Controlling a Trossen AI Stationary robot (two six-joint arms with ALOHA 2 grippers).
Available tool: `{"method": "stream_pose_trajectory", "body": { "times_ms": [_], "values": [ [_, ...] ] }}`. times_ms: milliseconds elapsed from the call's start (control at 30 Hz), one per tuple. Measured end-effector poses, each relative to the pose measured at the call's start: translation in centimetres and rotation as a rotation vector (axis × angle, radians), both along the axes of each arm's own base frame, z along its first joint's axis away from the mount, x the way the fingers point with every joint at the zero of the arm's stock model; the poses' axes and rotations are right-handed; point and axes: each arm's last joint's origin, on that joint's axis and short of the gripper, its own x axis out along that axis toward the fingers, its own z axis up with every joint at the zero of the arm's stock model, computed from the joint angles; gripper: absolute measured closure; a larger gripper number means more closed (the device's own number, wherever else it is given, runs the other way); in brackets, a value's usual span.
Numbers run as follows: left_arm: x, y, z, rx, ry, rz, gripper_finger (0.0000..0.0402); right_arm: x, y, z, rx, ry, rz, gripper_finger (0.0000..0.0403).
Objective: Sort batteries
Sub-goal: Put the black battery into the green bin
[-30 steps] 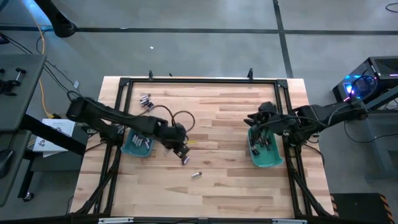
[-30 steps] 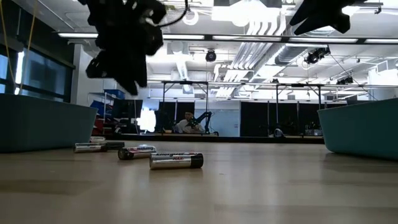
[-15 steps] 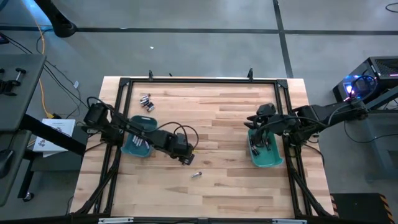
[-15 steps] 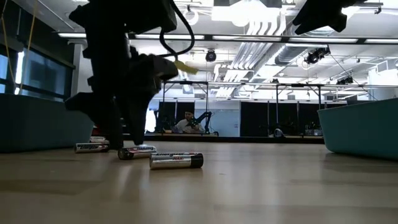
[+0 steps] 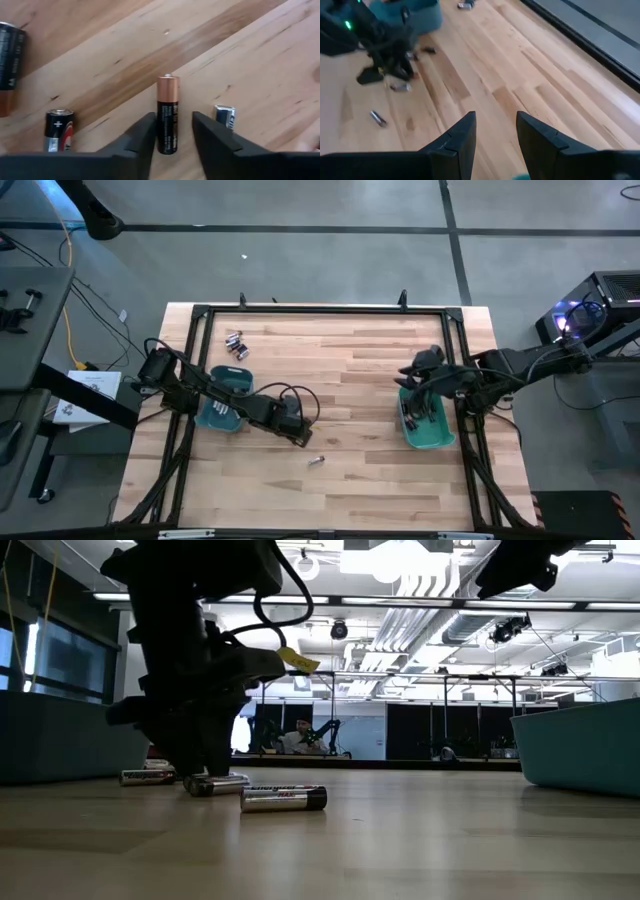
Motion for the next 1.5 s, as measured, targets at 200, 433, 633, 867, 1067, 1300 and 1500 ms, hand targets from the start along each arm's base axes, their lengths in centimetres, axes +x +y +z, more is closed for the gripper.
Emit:
{"method": "stream_pose_trajectory", "body": {
  "times_ms": [200, 433, 633, 867, 1067, 1300, 1500],
  "values": [
    [0.5, 0.3, 1.6, -0.006, -0.066, 0.017, 0.0377, -0.4, -0.1, -0.3, 0.003, 0.043, 0.003, 0.0269],
    [2.8, 1.2, 10.5, 0.118, -0.576, 0.043, 0.0377, 0.7, 0.6, 0.6, 0.025, -0.046, 0.179, 0.0269],
    [3.4, 2.6, 19.2, 0.338, -1.166, -0.040, 0.0377, 2.5, 1.2, 2.7, 0.032, -0.297, 0.263, 0.0268],
    [3.1, 3.4, 22.4, 0.444, -1.451, -0.062, 0.0377, 5.6, 1.5, 4.6, 0.080, -0.594, 0.330, 0.0226],
    [3.1, 3.2, 22.4, 0.454, -1.446, -0.080, 0.0377, 7.9, 1.1, 4.6, 0.121, -0.701, 0.269, 0.0208],
    [3.2, 3.1, 22.2, 0.458, -1.433, -0.093, 0.0377, 9.4, 0.7, 3.8, 0.165, -0.719, 0.224, 0.0218],
    [3.2, 3.0, 22.0, 0.457, -1.412, -0.106, 0.0377, 9.4, 0.4, 4.3, 0.173, -0.763, 0.260, 0.0247]
  ]
}}
